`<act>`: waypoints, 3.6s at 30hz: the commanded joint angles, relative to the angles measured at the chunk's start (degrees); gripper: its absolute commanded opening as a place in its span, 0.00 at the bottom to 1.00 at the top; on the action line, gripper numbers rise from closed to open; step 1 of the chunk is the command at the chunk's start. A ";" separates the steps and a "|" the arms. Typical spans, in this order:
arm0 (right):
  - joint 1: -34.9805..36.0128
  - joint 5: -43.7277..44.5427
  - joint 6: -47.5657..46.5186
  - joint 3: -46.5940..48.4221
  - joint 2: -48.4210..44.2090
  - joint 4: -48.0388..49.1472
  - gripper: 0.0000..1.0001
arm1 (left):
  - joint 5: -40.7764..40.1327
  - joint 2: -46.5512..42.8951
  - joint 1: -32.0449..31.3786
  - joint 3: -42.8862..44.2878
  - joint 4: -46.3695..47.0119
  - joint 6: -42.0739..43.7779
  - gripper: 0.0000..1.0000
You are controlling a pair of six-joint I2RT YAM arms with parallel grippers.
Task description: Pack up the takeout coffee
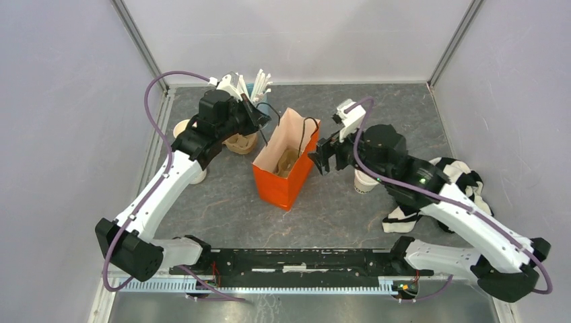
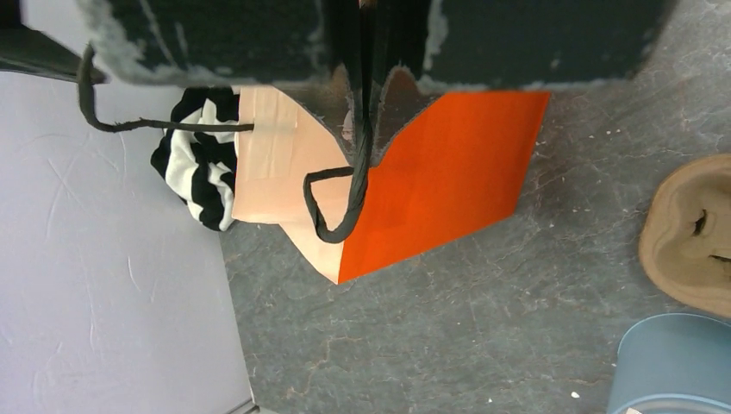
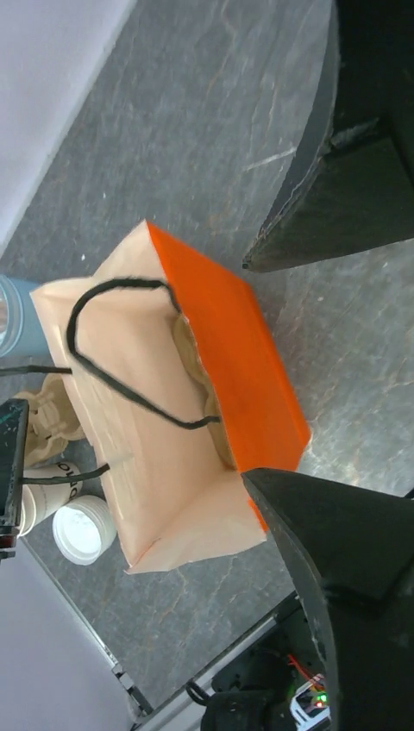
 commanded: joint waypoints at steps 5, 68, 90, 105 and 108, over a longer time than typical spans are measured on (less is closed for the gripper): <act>0.16 18.41 -4.39 12.87 -7.64 -23.07 0.98 | -1.39 -0.97 0.07 4.61 -6.20 1.35 0.21; -33.21 -4.43 -6.95 -4.39 17.74 -26.62 0.87 | 0.53 -11.58 0.16 4.82 -29.90 -12.75 0.90; -33.30 -7.42 -8.58 -3.74 16.44 -24.76 0.75 | 6.20 -10.50 0.16 1.82 -38.74 -28.14 0.93; -32.71 -10.18 -10.87 -3.82 13.10 -23.00 0.67 | 1.25 -3.84 -12.44 5.49 -43.59 -52.18 0.79; -32.45 -10.35 -11.09 -3.21 12.17 -23.08 0.65 | -1.29 -3.41 -13.21 5.67 -43.09 -55.31 0.73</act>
